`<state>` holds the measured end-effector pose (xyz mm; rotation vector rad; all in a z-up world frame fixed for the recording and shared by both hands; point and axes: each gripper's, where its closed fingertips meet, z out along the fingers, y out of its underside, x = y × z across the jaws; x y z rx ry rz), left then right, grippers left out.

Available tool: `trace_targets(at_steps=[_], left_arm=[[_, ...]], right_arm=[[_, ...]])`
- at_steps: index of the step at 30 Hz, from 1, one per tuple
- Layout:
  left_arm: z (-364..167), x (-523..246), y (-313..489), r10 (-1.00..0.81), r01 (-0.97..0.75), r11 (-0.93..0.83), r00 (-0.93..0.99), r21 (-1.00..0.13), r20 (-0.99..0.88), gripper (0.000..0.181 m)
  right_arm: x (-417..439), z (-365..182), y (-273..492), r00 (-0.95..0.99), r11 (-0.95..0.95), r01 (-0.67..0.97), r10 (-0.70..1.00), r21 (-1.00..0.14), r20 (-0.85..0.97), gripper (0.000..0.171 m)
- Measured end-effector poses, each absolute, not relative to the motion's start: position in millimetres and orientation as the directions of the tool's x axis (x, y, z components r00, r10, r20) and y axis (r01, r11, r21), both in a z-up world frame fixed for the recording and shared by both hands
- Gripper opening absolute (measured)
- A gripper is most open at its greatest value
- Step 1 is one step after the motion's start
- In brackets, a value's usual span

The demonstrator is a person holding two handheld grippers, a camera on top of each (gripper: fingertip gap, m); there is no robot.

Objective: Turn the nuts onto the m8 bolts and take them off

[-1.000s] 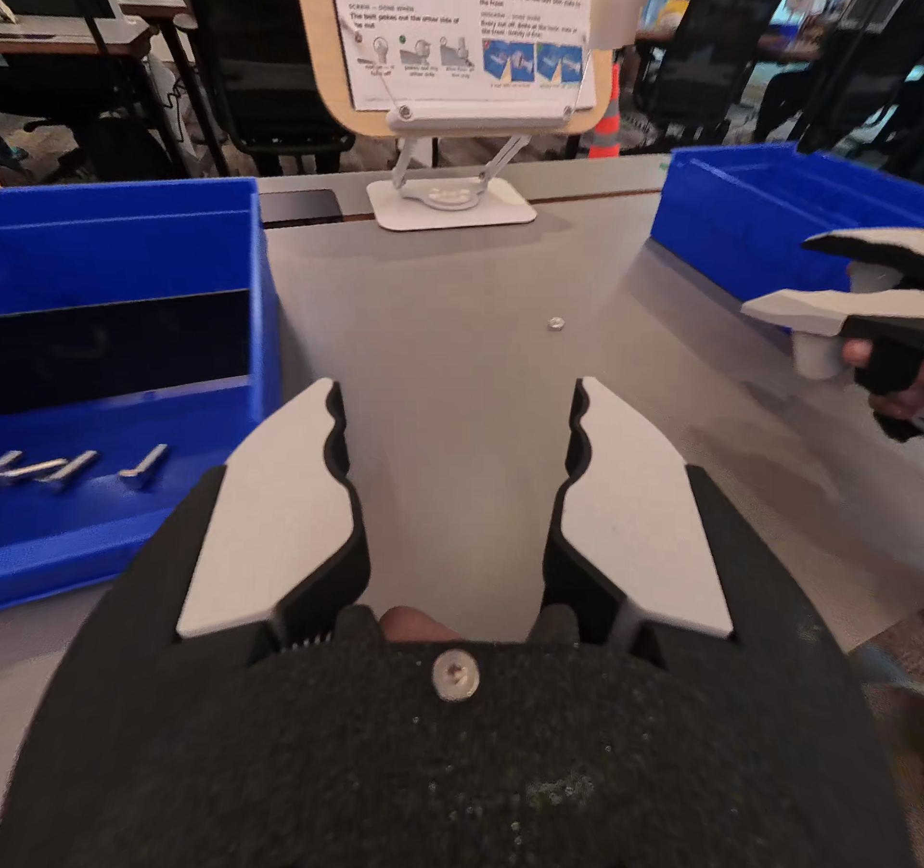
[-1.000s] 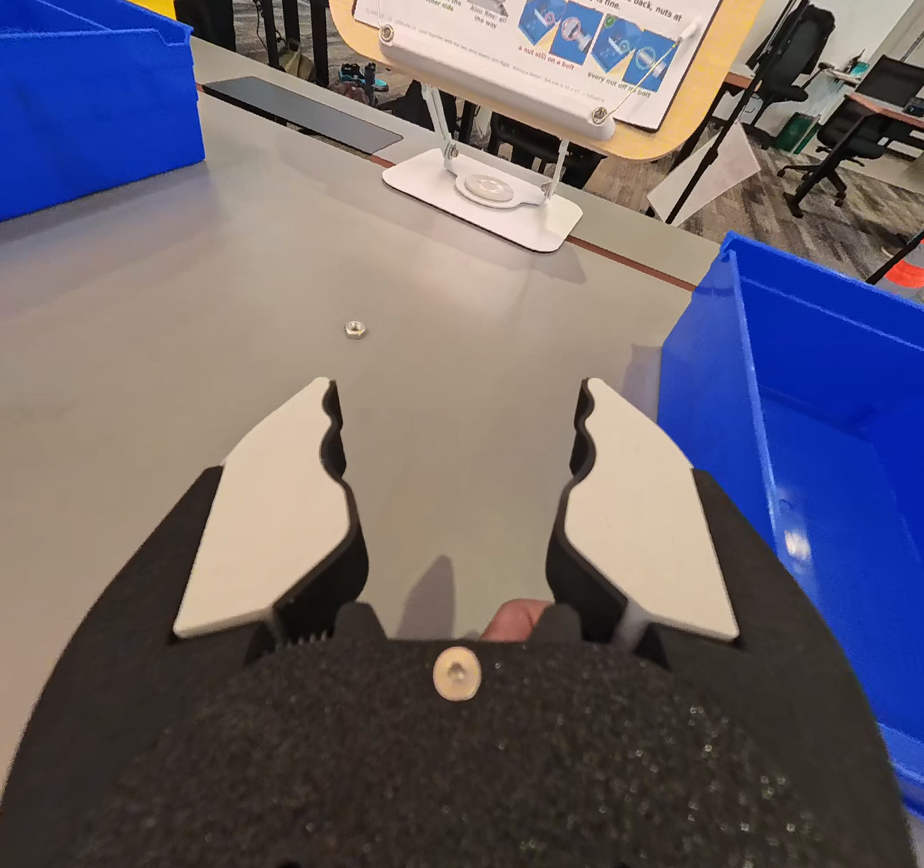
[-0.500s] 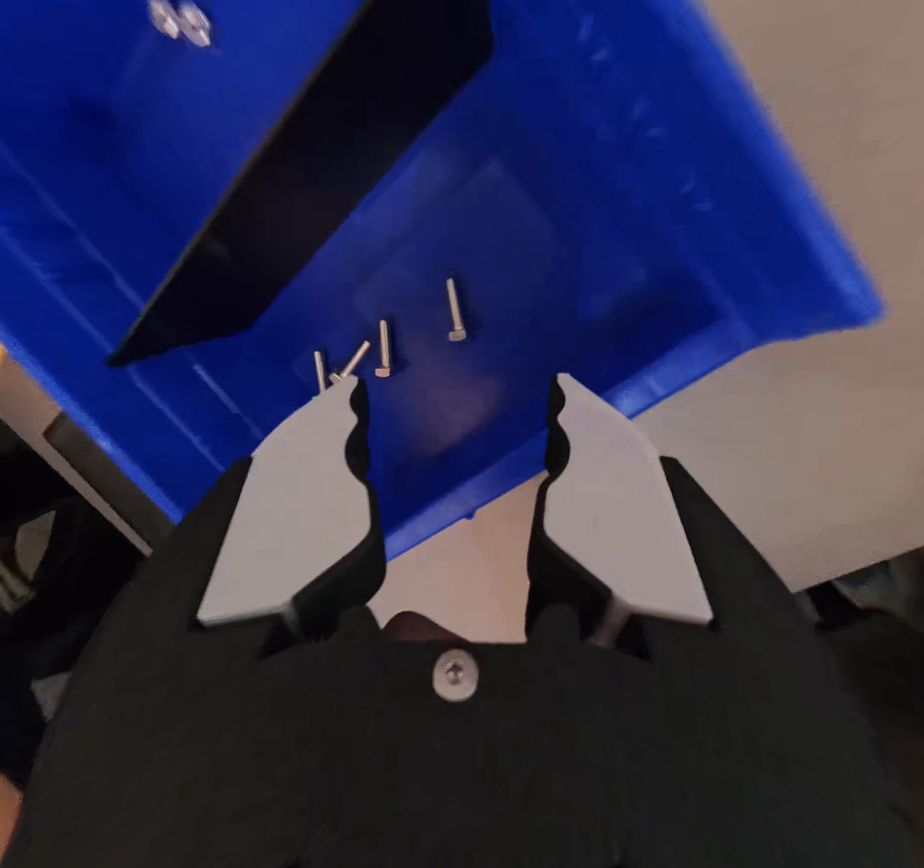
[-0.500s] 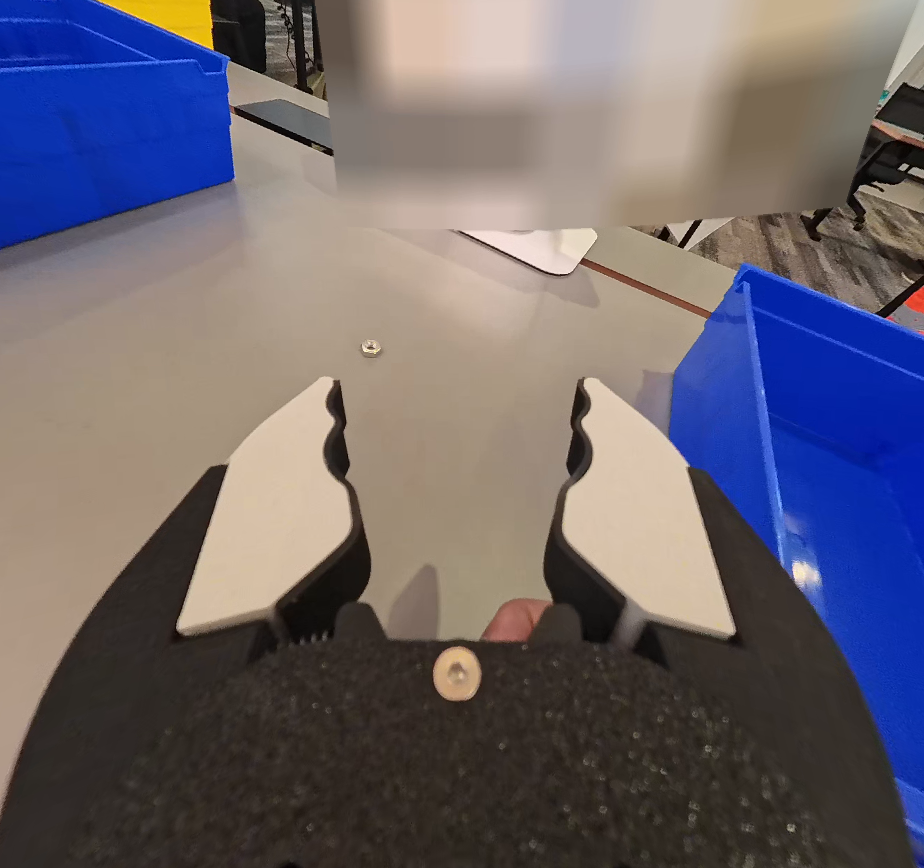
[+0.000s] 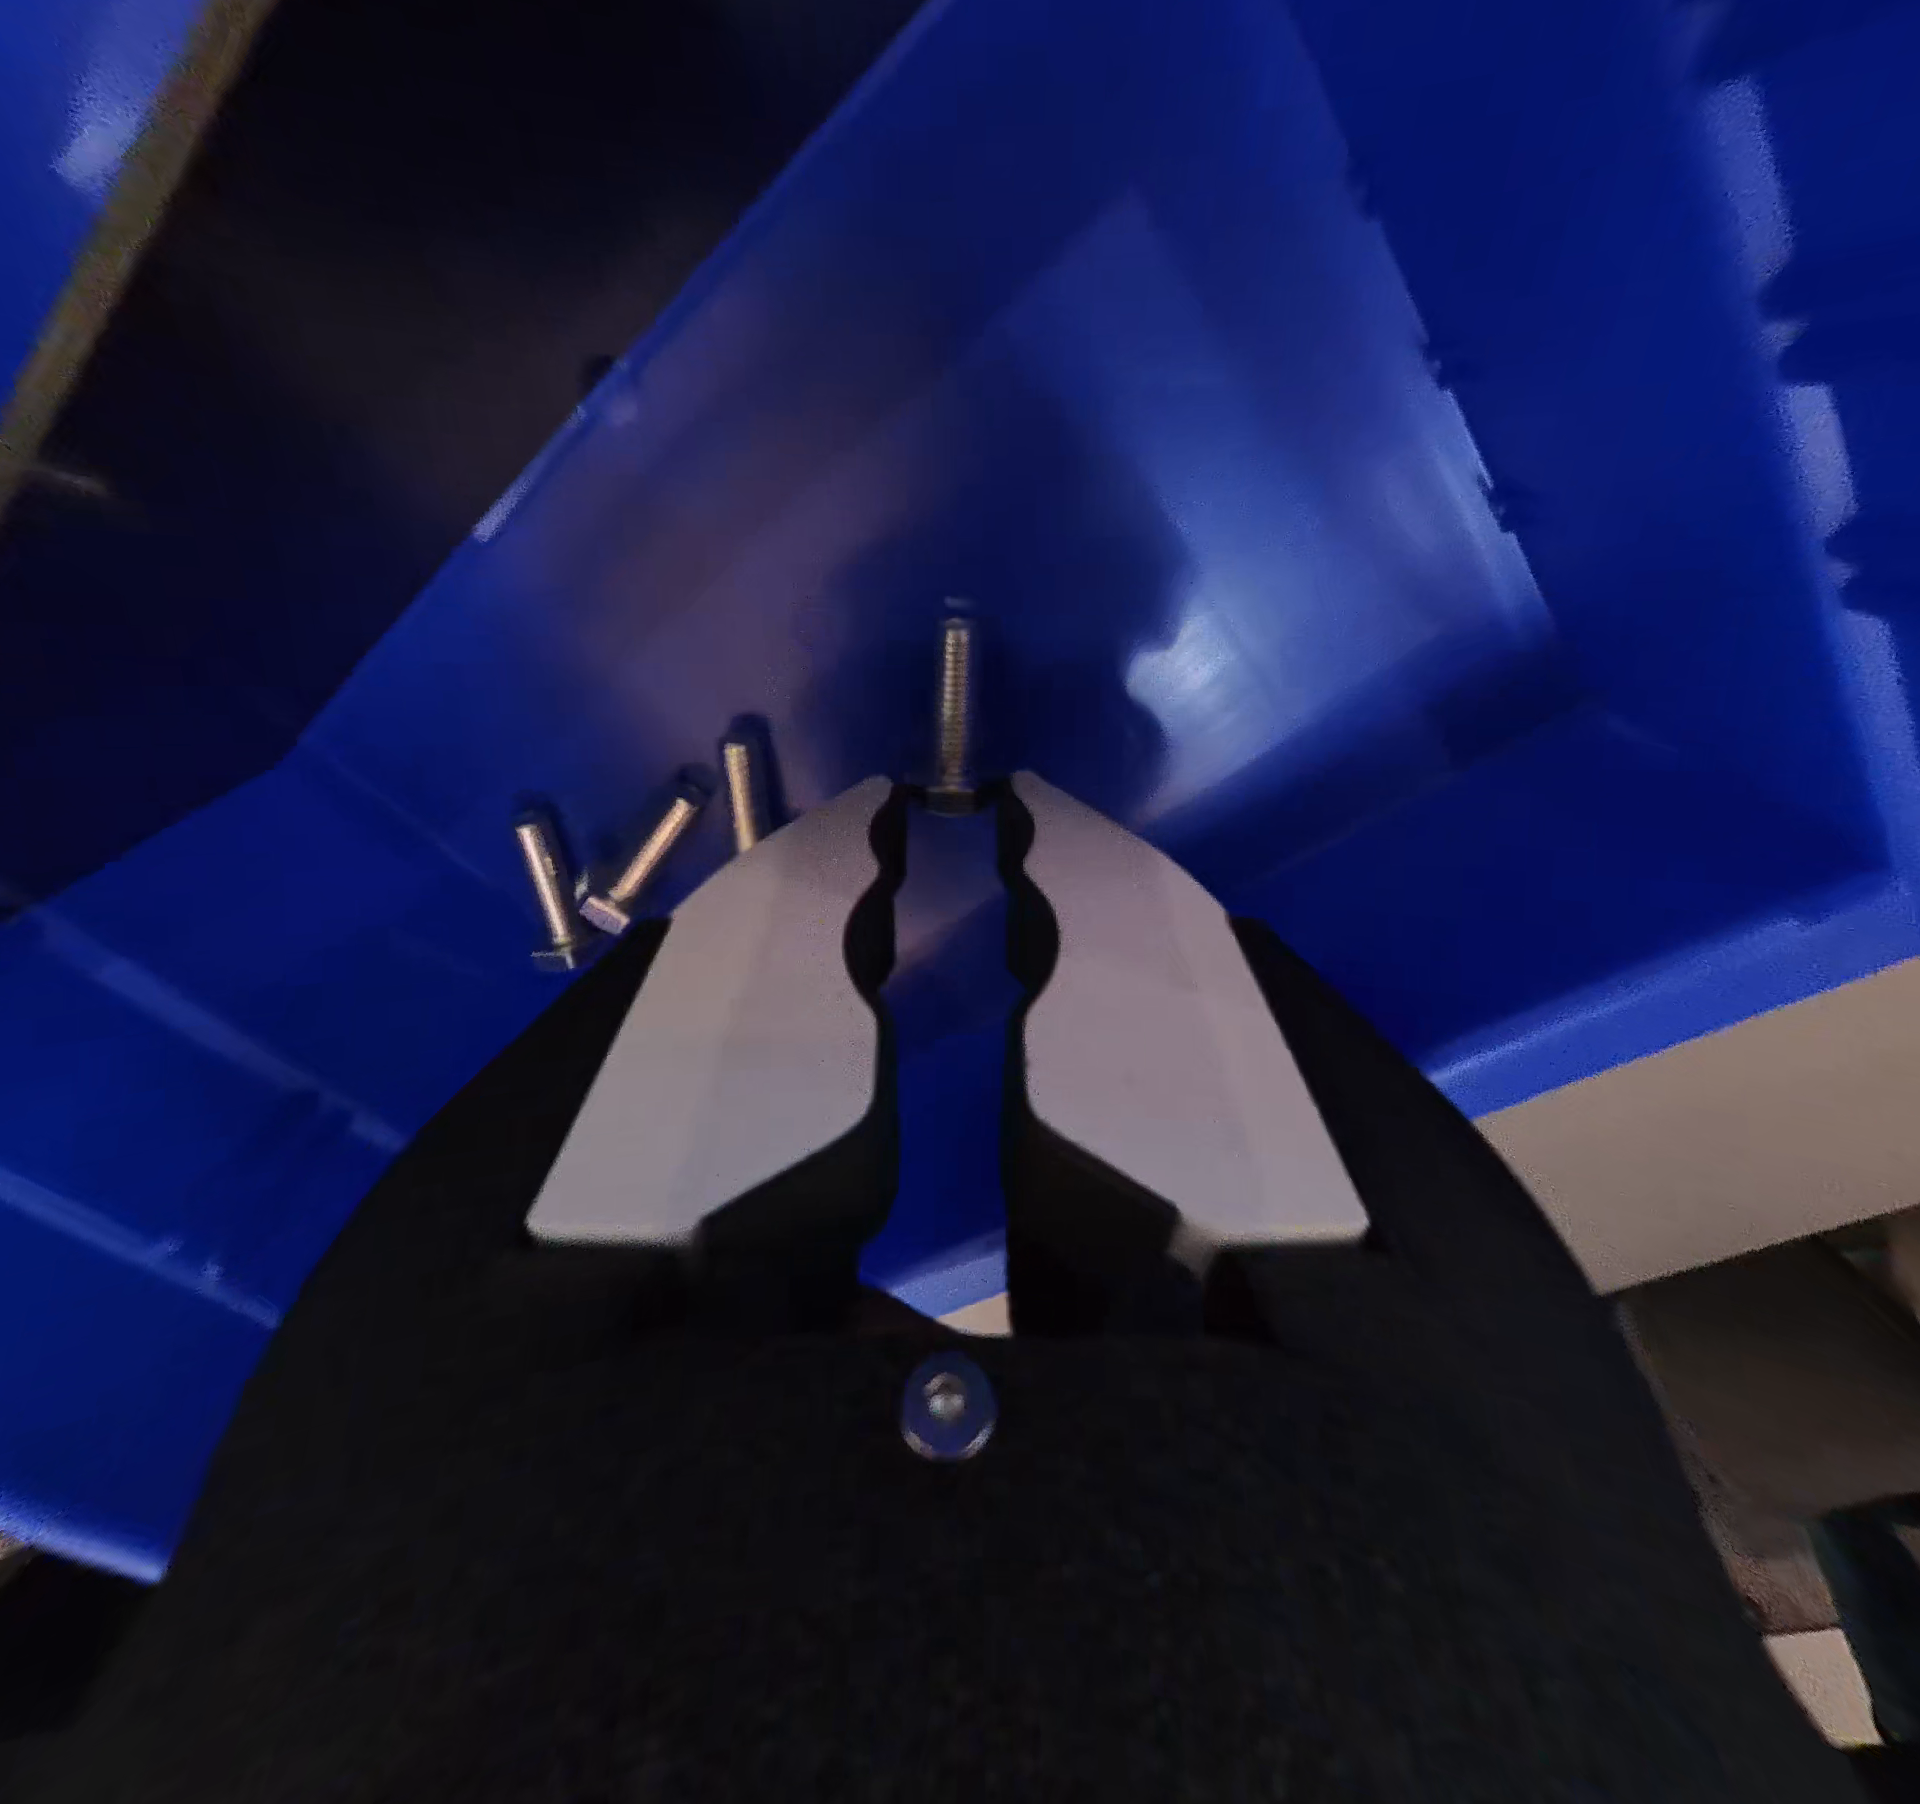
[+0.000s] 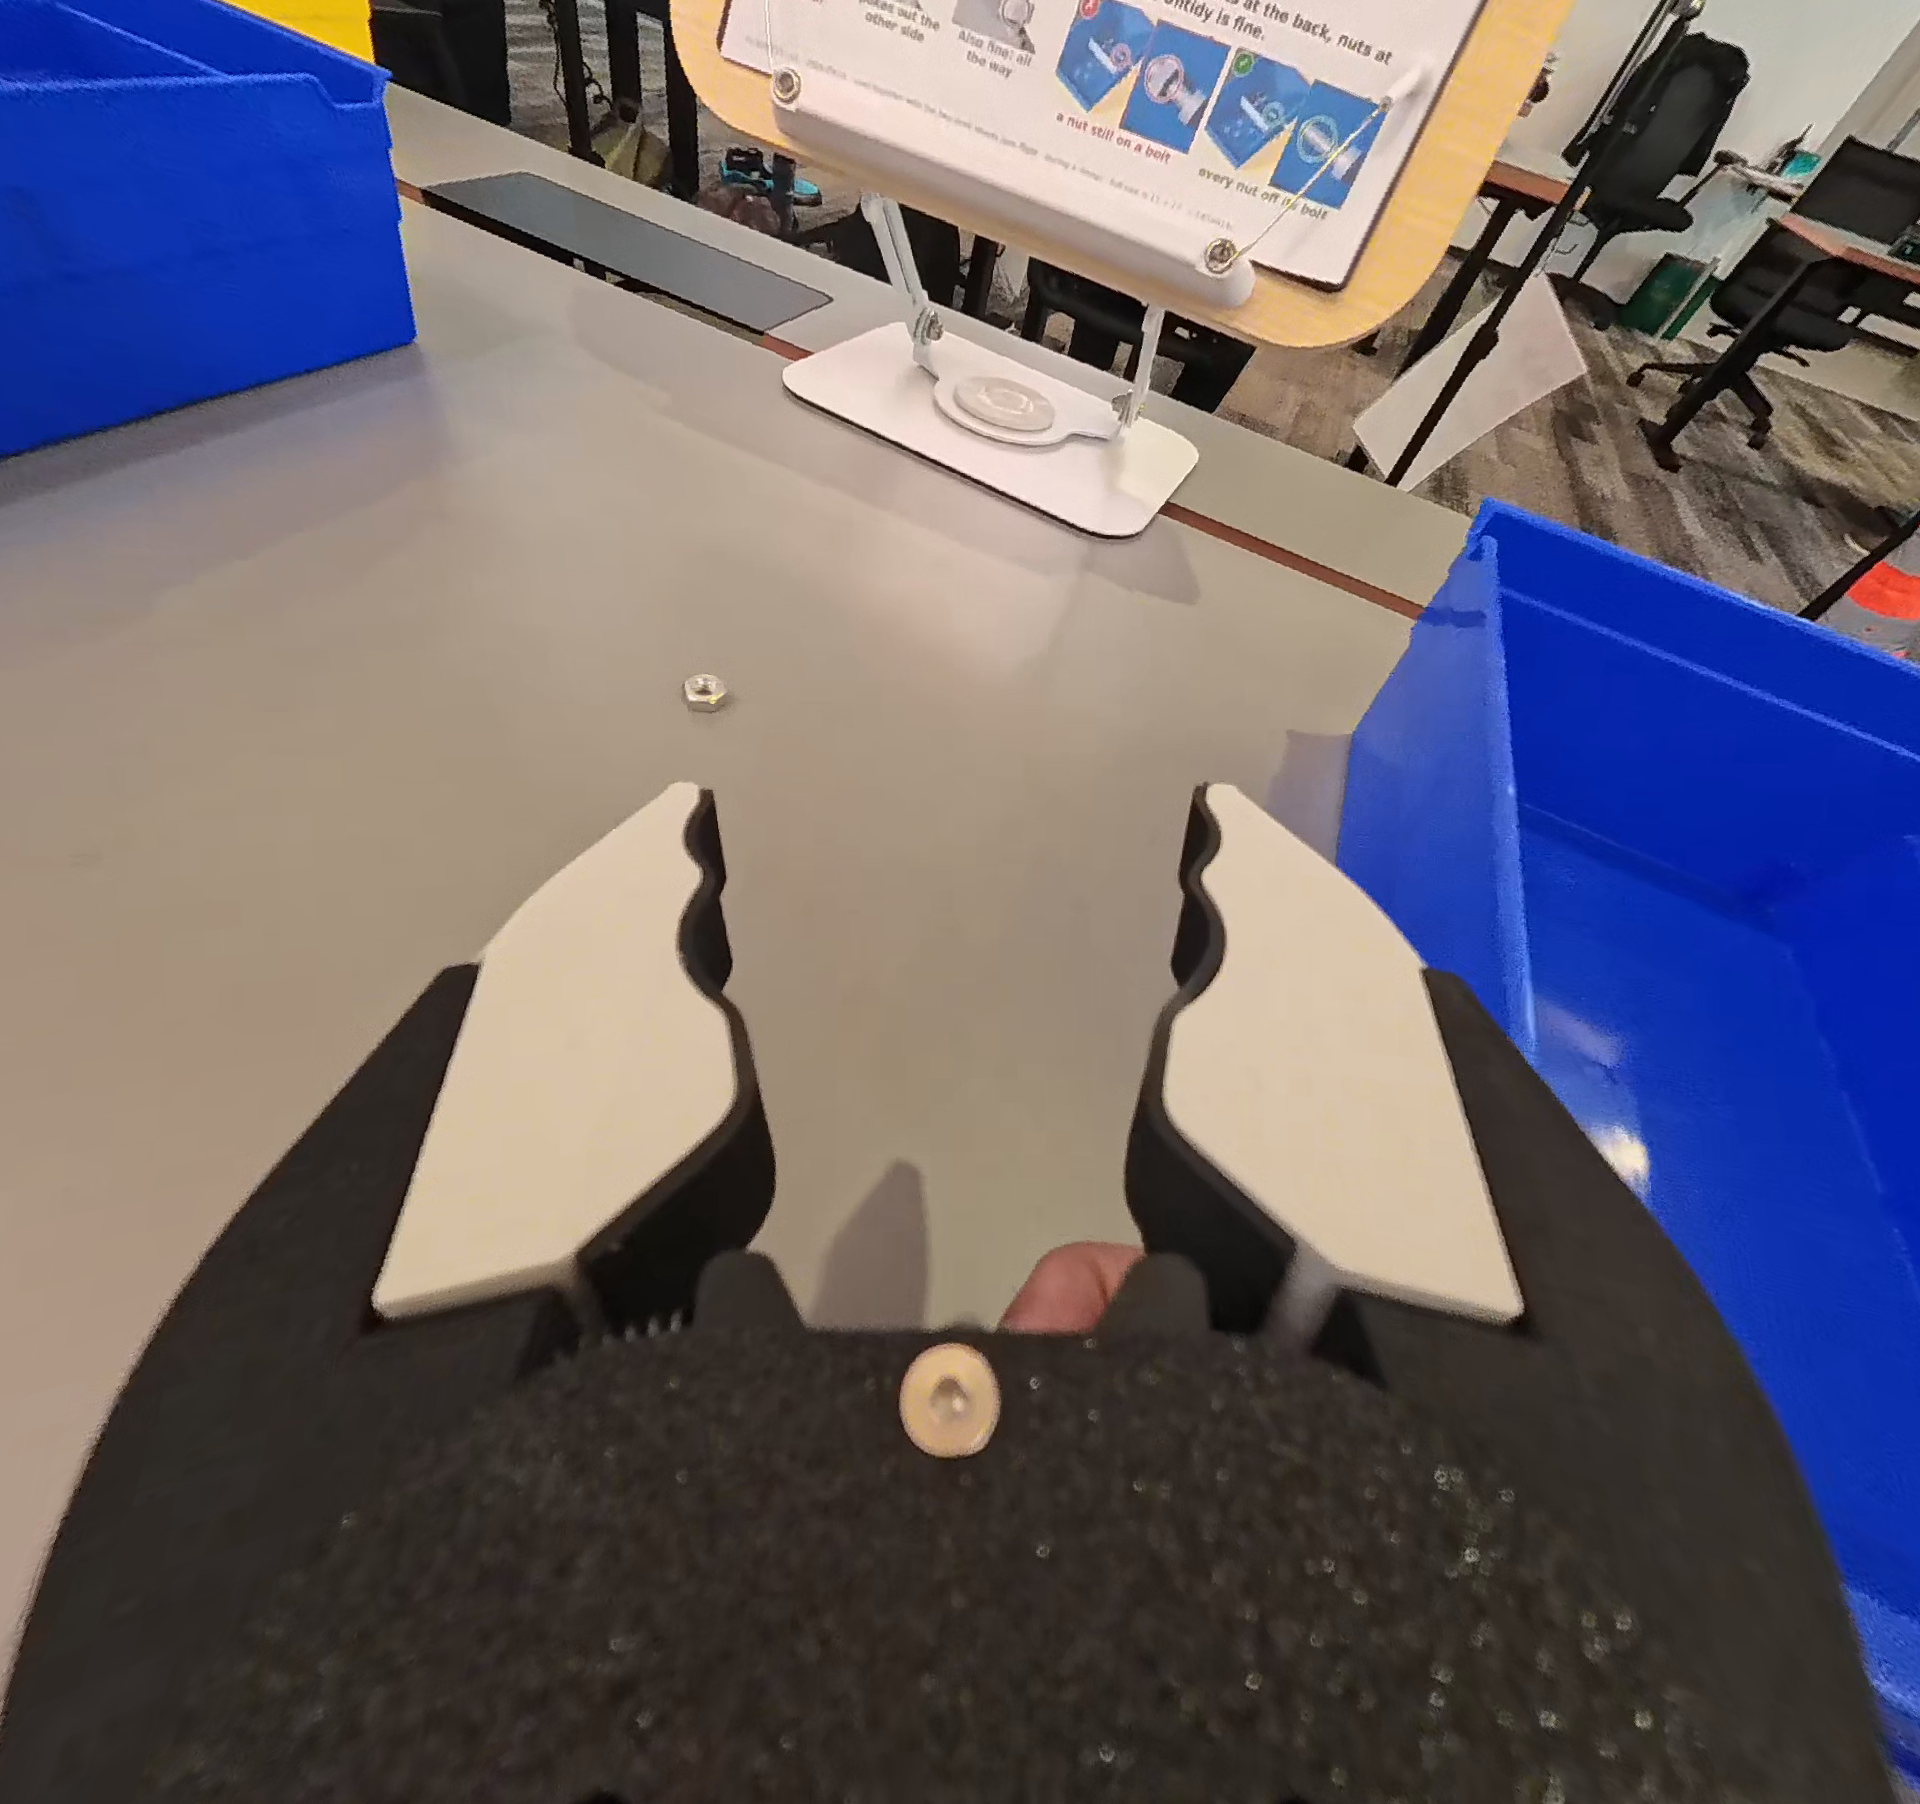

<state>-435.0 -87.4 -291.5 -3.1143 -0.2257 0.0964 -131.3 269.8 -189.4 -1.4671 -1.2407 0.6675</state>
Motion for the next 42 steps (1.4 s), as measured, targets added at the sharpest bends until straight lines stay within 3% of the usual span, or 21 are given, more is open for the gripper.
trace_targets(at_steps=[9, 12, 18, 25, 34, 39, 42], left_arm=[[-287, -440, -86, 0.140, 0.129, -0.987, 0.982, -0.092, -0.127, 0.016], [-269, -439, -79, 0.160, 0.126, -0.971, 0.975, -0.204, -0.156, 0.016], [-190, -421, -60, 0.244, 0.038, -0.843, 0.916, -0.537, -0.318, 0.016], [-106, -307, -10, 0.233, -0.124, -0.458, 0.939, -0.880, -0.254, 0.015], [-166, -227, 56, 0.145, 0.053, -0.281, 0.989, -0.958, 0.013, 0.015], [-176, -234, 67, 0.125, 0.029, -0.322, 0.992, -0.946, -0.012, 0.015], [-176, -238, 71, 0.116, 0.000, -0.340, 0.992, -0.940, -0.042, 0.015]], right_arm=[[-136, -186, 266, 0.297, 0.103, 0.340, 0.931, -0.935, 0.211, 0.082], [-134, -183, 266, 0.300, 0.109, 0.340, 0.929, -0.934, 0.218, 0.081], [-131, -177, 268, 0.304, 0.119, 0.336, 0.925, -0.934, 0.227, 0.080], [-130, -169, 259, 0.295, 0.127, 0.300, 0.930, -0.945, 0.218, 0.079], [-112, -184, 249, 0.288, 0.073, 0.345, 0.941, -0.936, 0.180, 0.078], [-114, -188, 242, 0.222, 0.052, 0.385, 0.964, -0.921, 0.147, 0.071], [-138, -196, 234, 0.096, 0.096, 0.493, 0.982, -0.865, 0.164, 0.065]])
